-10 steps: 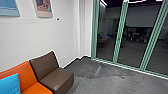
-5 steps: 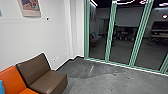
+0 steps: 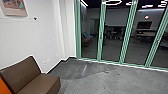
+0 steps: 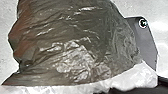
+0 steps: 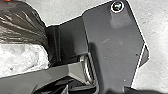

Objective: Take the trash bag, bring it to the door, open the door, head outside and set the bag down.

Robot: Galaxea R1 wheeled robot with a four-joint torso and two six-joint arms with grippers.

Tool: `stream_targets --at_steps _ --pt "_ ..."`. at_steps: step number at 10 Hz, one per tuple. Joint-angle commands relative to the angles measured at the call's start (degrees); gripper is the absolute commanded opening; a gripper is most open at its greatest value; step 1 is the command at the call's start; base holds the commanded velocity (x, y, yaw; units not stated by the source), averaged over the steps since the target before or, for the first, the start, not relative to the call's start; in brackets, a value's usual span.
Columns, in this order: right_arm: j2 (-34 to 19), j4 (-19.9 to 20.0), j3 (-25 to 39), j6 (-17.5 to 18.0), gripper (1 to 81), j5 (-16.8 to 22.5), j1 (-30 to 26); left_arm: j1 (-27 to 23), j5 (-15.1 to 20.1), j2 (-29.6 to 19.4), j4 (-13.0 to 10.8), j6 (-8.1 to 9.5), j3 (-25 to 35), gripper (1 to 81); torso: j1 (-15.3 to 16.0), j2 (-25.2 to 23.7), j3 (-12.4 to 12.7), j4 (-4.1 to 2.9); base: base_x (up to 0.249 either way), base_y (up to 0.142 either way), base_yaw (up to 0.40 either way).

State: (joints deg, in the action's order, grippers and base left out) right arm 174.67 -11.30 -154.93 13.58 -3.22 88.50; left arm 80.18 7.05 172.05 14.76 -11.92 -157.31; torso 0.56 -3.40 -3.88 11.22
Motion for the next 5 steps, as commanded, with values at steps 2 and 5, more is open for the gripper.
stream_targets --at_steps 2,5 --pt "0.53 -0.74 0.52 0.04 81.1 2.52 -2.58 -3.49 3.32 -0.12 -0.61 -0.29 -0.19 1.0 0.00 0.00 0.00 0.00 0.000 0.000 -0.247" --pt "0.53 -0.74 0.52 0.04 81.1 2.52 -2.58 -3.49 3.32 -0.03 -0.61 -0.29 -0.19 1.0 0.00 0.00 0.00 0.00 0.000 0.000 -0.248"
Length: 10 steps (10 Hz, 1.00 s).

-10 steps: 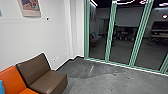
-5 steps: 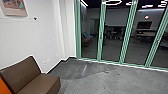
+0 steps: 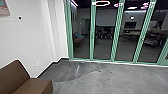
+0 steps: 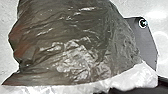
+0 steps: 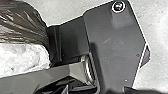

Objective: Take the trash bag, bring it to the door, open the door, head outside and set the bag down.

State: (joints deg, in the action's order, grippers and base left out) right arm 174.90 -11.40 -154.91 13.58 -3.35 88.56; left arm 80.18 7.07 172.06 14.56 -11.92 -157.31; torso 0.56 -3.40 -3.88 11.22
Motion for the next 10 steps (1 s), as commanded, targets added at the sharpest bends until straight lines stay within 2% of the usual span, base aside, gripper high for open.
stream_targets --at_steps 1,10 --pt "0.30 -0.64 0.49 0.04 81.1 2.65 -2.55 -3.49 3.30 -0.04 -0.41 -0.29 -0.19 1.0 0.00 0.00 0.00 0.00 0.000 0.000 -0.249" --pt "0.48 -0.73 0.32 0.04 81.1 2.74 -2.82 -3.49 3.30 0.22 -0.58 -0.29 -0.28 1.0 0.00 0.00 0.00 0.00 0.000 0.000 -0.251"
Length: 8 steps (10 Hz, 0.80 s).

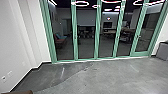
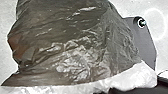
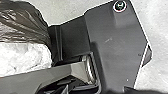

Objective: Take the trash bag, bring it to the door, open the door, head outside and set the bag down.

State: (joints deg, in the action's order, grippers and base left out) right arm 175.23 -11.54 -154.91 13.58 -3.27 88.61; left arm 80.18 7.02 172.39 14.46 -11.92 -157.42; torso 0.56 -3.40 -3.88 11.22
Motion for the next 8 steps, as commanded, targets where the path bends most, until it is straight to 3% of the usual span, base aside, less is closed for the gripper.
stream_targets --at_steps 1,8 --pt "0.15 -0.58 0.49 0.04 81.1 2.65 -2.95 -3.49 3.35 -0.11 -0.48 -0.29 -0.17 1.0 0.00 0.00 0.00 0.00 0.000 0.000 -0.251" --pt "0.50 -0.94 0.32 0.13 81.1 2.65 -2.87 -3.66 3.44 -0.11 -0.57 -0.29 -0.17 1.0 0.00 0.00 0.00 0.00 0.000 0.000 -0.255"
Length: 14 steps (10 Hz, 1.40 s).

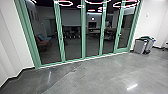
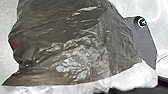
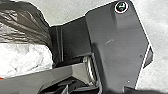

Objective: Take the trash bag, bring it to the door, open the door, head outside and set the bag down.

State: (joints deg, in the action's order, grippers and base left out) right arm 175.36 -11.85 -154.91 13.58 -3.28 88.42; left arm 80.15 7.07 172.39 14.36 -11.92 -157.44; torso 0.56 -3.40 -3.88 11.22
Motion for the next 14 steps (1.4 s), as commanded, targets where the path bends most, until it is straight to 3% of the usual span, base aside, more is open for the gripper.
stream_targets --at_steps 1,14 --pt "0.37 -0.63 0.32 0.13 81.1 2.66 -2.67 -3.72 3.30 -0.11 -0.56 -0.29 -0.15 1.0 0.00 0.00 0.00 0.00 0.000 0.000 -0.256" --pt "0.37 -0.63 0.41 0.13 81.1 2.58 -2.41 -3.64 3.39 -0.02 -0.56 -0.29 -0.15 1.0 -0.02 0.00 0.00 0.00 0.000 0.000 -0.205"
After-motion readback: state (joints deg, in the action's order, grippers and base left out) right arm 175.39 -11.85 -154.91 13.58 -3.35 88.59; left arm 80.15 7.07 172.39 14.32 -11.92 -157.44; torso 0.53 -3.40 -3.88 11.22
